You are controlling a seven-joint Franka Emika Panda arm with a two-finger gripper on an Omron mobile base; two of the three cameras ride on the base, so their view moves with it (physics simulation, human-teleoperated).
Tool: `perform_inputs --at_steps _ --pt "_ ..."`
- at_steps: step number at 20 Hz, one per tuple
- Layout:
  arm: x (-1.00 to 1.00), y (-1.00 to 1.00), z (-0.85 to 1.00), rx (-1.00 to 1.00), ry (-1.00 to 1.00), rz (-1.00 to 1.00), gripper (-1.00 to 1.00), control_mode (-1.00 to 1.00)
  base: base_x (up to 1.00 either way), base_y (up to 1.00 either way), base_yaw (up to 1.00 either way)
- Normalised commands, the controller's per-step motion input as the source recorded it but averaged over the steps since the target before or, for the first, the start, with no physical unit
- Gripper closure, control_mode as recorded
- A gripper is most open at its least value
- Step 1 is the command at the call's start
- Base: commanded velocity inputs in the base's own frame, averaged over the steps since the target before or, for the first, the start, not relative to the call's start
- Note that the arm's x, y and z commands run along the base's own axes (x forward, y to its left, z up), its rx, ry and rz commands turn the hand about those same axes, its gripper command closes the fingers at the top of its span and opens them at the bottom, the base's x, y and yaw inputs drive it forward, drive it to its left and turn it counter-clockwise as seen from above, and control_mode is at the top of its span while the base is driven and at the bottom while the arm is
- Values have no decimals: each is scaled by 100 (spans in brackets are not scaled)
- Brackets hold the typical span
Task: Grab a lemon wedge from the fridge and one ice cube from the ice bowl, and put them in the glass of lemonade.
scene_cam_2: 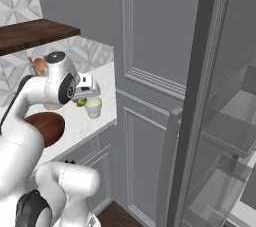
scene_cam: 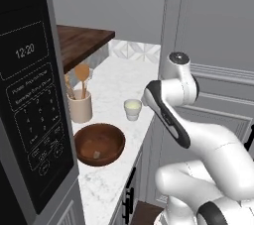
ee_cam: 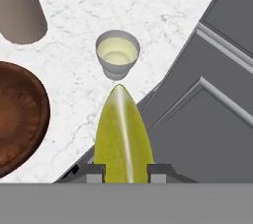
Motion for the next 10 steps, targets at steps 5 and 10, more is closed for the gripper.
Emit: perform_inputs --at_steps 5,10 --pt "38 0 -29 -1 0 0 100 -100 0 0 0" --pt "49 10 -14 -3 0 -3 100 -100 0 0 0"
